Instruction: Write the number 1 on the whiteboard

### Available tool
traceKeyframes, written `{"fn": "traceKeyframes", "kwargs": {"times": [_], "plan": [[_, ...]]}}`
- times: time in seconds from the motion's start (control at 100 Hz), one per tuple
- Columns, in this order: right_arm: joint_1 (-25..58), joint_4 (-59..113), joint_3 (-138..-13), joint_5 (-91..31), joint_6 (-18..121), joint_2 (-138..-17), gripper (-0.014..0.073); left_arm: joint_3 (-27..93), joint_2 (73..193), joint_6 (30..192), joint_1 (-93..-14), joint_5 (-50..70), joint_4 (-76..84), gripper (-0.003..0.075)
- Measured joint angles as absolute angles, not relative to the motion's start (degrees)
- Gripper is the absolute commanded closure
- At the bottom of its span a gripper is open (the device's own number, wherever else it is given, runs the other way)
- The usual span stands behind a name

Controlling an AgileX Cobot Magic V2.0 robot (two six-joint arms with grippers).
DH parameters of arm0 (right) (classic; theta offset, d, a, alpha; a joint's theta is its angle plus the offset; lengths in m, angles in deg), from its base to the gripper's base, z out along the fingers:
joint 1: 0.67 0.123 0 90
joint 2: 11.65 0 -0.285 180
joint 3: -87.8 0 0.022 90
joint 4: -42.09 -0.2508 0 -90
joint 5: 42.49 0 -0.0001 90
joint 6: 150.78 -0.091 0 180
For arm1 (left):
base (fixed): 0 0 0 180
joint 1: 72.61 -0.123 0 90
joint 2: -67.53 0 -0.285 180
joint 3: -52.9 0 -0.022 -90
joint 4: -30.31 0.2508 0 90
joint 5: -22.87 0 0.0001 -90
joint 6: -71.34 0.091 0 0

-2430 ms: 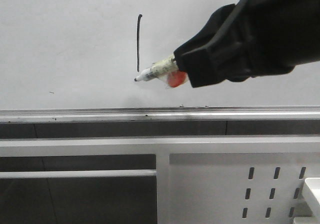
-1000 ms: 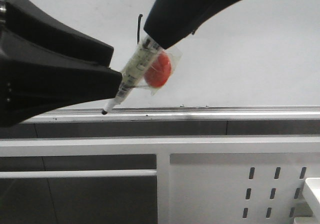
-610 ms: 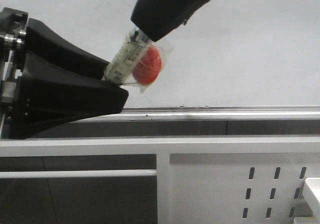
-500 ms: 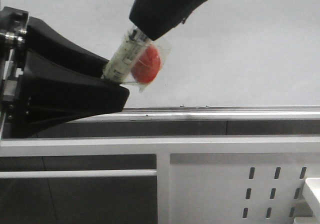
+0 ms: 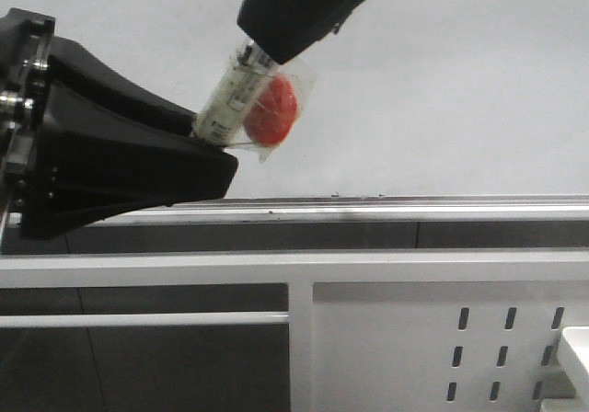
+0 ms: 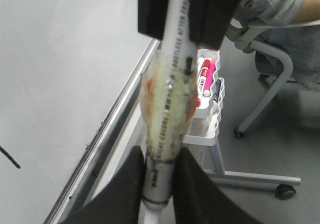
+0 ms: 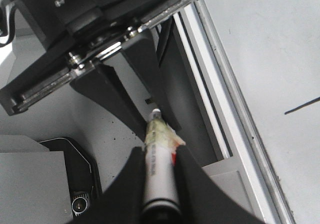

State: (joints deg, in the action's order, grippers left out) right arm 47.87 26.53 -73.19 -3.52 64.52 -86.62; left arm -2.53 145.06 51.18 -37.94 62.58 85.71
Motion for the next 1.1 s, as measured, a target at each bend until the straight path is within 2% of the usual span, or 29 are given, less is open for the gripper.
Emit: {"fn": "traceKeyframes", "kwargs": {"times": [0.05, 0.16, 0.23, 0.33, 0.47, 0.59, 0.67, 0.89, 1.1], "plan": [[47.87, 26.53, -73.19, -3.92, 64.52, -86.62, 0.0518, -2.53, 145.06, 51.18, -37.94, 62.58, 85.35, 0.074], [47.87, 26.53, -73.22, -5.19, 64.52, -86.62, 0.0236, -2.53, 145.06, 51.02, -37.94, 63.45, 83.74, 0.074], [47.87, 26.53, -73.22, -6.16, 64.52, -86.62, 0.0172, -2.53, 145.06, 50.66, -37.94, 63.84, 82.16, 0.074], [47.93, 26.41, -73.22, -9.09, 64.52, -86.38, 0.0212, -3.05, 145.06, 50.66, -37.94, 63.84, 78.39, 0.074], [47.93, 27.49, -73.22, -14.61, 64.52, -83.82, 0.0335, -5.38, 145.06, 52.33, -37.94, 63.96, 71.8, 0.074], [47.44, 29.28, -73.22, -16.94, 64.52, -80.22, 0.0497, -8.32, 145.06, 55.46, -37.94, 65.96, 64.23, 0.074], [46.27, 30.21, -73.22, -16.92, 64.52, -77.68, 0.0667, -11.32, 145.06, 57.9, -37.94, 69.69, 57.55, 0.074], [42.5, 31.35, -73.22, -12.7, 63.78, -70.96, 0.066, -19.85, 145.06, 64.89, -37.94, 84.74, 36.87, 0.074], [39.56, 31.76, -70.09, -13.9, 63.25, -65.58, 0.0659, -21.53, 145.46, 66.4, -37.94, 87.69, 28.04, 0.074]]}}
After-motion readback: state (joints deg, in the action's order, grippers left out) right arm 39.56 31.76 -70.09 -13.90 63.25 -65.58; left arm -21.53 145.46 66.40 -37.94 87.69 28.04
